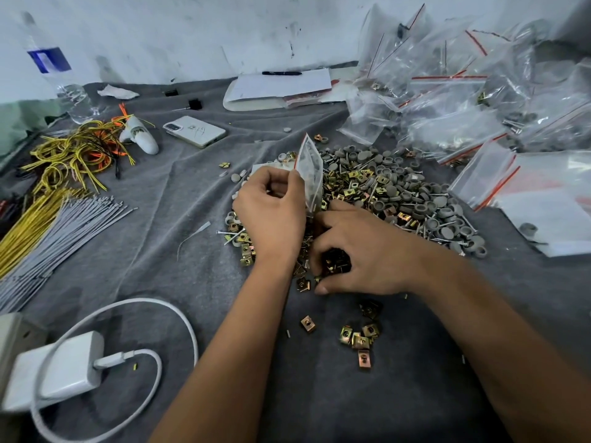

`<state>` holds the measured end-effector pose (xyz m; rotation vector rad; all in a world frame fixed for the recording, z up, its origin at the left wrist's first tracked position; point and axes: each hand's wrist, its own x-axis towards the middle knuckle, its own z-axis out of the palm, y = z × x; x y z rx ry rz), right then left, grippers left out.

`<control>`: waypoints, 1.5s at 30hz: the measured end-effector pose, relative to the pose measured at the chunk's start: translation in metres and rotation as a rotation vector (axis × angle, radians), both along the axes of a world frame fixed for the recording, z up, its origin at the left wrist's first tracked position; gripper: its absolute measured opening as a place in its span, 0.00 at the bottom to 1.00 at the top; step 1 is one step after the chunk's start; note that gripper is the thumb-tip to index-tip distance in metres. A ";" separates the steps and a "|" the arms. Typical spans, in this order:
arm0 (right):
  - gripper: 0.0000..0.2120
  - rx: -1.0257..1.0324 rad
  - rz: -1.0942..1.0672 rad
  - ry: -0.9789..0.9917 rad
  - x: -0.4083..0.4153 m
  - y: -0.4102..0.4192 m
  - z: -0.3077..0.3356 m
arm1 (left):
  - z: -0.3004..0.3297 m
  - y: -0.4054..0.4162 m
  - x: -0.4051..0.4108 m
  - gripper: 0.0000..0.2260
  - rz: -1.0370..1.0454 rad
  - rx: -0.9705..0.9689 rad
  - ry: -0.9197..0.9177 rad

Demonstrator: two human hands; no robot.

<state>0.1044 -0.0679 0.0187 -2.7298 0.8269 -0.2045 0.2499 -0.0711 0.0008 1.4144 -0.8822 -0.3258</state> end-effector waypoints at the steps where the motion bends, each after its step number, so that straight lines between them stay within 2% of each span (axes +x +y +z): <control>1: 0.11 0.014 0.006 0.005 0.000 0.000 0.000 | 0.000 0.000 0.000 0.08 -0.003 0.000 0.003; 4: 0.08 0.072 0.008 -0.064 -0.004 -0.003 -0.001 | 0.000 -0.001 0.000 0.08 -0.005 -0.006 -0.010; 5: 0.07 0.086 -0.006 -0.164 -0.008 -0.006 0.000 | 0.000 -0.001 0.000 0.08 -0.014 -0.011 -0.021; 7: 0.06 0.051 -0.086 -0.487 -0.015 -0.011 0.001 | -0.001 -0.001 0.000 0.08 -0.073 -0.003 -0.071; 9: 0.06 -0.093 -0.204 -0.772 -0.019 -0.014 0.002 | 0.000 0.000 -0.002 0.08 -0.183 0.038 -0.151; 10: 0.06 -0.164 -0.252 -0.833 -0.020 -0.016 0.002 | 0.000 0.000 -0.003 0.08 -0.238 0.055 -0.187; 13: 0.08 -0.272 -0.327 -0.748 -0.020 -0.020 -0.003 | -0.001 0.002 -0.006 0.07 -0.318 0.054 -0.244; 16: 0.11 -0.261 -0.379 -0.625 -0.020 -0.023 -0.008 | -0.003 0.002 -0.005 0.06 -0.327 0.069 -0.213; 20: 0.08 -0.303 -0.396 -0.732 -0.019 -0.020 -0.007 | 0.000 0.001 -0.001 0.07 -0.271 0.063 -0.191; 23: 0.07 -0.323 -0.248 -0.746 -0.016 -0.013 -0.003 | 0.000 0.000 0.004 0.08 -0.175 0.042 -0.097; 28: 0.14 -0.027 0.117 -0.351 0.004 0.003 -0.006 | 0.000 -0.005 0.012 0.12 -0.061 -0.012 0.043; 30: 0.14 0.007 0.148 -0.226 0.011 0.006 -0.010 | -0.001 -0.005 0.012 0.12 -0.063 -0.015 0.035; 32: 0.11 0.032 0.138 -0.194 0.013 0.004 -0.012 | -0.001 -0.005 0.011 0.10 -0.072 -0.019 0.014; 36: 0.05 0.035 0.096 -0.307 0.009 0.001 -0.011 | -0.001 -0.005 0.011 0.09 -0.079 -0.021 -0.003; 38: 0.05 0.018 -0.009 -0.465 0.003 -0.003 -0.010 | -0.002 -0.006 0.012 0.10 -0.114 -0.001 -0.030; 41: 0.02 0.104 -0.222 -0.739 -0.008 -0.012 -0.010 | -0.004 -0.005 0.010 0.09 -0.201 0.038 -0.143; 45: 0.10 0.235 -0.349 -0.986 -0.016 -0.025 -0.012 | -0.007 -0.006 0.007 0.06 -0.285 0.040 -0.302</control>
